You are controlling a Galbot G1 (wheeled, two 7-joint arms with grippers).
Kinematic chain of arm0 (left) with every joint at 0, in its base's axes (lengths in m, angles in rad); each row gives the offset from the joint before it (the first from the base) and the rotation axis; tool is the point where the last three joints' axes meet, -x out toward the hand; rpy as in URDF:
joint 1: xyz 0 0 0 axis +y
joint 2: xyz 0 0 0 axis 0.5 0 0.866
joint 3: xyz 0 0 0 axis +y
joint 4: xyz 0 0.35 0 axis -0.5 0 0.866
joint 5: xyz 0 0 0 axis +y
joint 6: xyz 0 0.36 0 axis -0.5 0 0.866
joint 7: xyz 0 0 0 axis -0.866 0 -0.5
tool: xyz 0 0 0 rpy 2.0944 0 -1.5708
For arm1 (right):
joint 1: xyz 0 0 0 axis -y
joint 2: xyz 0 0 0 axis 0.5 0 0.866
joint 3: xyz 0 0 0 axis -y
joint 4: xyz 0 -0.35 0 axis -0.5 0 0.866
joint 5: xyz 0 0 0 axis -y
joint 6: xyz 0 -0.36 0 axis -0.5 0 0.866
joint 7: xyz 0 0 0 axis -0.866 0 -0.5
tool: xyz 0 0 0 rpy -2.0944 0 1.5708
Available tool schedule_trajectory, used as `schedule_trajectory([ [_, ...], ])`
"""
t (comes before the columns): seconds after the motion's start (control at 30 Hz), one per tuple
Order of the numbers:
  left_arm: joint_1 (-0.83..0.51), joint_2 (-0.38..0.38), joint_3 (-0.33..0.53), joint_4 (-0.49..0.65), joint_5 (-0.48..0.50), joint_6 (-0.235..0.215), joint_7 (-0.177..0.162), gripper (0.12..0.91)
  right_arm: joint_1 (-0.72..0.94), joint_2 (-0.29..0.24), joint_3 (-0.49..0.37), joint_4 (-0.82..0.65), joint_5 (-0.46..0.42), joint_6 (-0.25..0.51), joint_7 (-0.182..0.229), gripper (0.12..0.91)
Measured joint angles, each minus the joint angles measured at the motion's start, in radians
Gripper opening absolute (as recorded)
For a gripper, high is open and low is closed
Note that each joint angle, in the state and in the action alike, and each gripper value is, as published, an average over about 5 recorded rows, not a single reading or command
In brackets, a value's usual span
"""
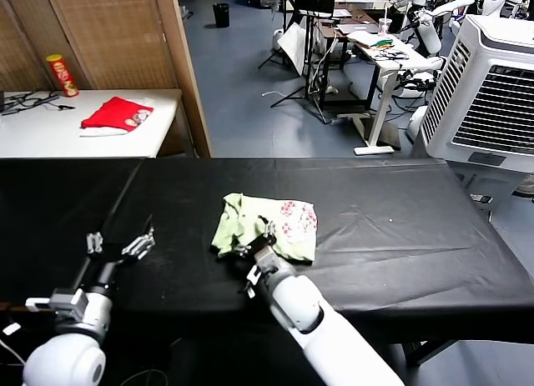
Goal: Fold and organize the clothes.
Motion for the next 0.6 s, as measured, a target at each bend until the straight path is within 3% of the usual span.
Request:
schedule_trajectory([
  [0.33, -0.002, -0.009, 0.016, 0.001, 0.004, -0.003, 0.0, 0.798, -0.033, -0.003, 0.023, -0.021, 0.005, 0.01, -0.006, 0.798],
  [0.6, -0.017, -0.013, 0.046, 0.024, -0.003, -0.01, -0.001, 0.798, -0.067, -0.027, 0.113, 0.051, 0.146, 0.103, -0.035, 0.798],
])
